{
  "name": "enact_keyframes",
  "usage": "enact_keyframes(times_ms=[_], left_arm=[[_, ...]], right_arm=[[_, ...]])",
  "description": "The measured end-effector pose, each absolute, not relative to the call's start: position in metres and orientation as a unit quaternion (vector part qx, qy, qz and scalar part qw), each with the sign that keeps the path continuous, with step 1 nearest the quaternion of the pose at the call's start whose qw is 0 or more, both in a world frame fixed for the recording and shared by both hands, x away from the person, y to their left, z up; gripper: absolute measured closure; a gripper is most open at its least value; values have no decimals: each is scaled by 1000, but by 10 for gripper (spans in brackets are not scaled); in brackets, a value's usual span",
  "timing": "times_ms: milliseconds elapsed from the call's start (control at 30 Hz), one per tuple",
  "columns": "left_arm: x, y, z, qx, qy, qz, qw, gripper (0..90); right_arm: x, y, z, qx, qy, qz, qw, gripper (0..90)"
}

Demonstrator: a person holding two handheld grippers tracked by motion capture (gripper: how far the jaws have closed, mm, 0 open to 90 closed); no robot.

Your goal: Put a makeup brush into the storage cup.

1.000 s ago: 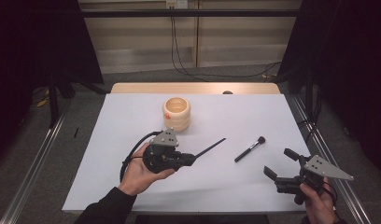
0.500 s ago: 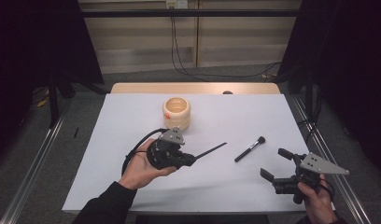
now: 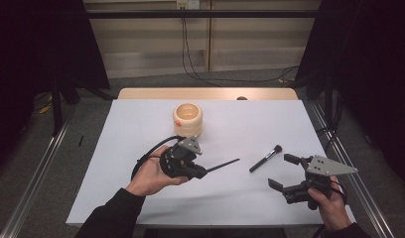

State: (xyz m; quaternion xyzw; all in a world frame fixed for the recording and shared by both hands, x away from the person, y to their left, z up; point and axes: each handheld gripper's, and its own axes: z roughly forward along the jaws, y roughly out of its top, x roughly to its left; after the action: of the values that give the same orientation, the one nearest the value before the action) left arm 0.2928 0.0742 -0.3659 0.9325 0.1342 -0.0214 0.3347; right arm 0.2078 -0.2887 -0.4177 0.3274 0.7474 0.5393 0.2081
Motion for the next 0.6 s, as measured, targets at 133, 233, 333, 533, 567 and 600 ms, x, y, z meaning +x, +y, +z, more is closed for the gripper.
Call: enact_keyframes(times_ms=[133,233,333,533,567,600], left_arm=[[292,76,-363,934,133,-18,331,836],[290,77,-363,933,134,-21,332,836],[289,77,-361,935,135,-11,328,836],[286,76,-363,938,132,-13,319,836],[286,75,-364,937,135,-19,321,836],[287,74,-365,940,132,-16,314,836]], right_arm=[[209,-284,-413,315,760,533,200,30],[210,-282,-410,310,762,532,199,56],[213,-278,-407,304,769,529,191,55],[219,-268,-401,301,778,521,179,87],[221,-266,-400,297,783,517,175,93],[222,-265,-399,294,786,515,172,93]])
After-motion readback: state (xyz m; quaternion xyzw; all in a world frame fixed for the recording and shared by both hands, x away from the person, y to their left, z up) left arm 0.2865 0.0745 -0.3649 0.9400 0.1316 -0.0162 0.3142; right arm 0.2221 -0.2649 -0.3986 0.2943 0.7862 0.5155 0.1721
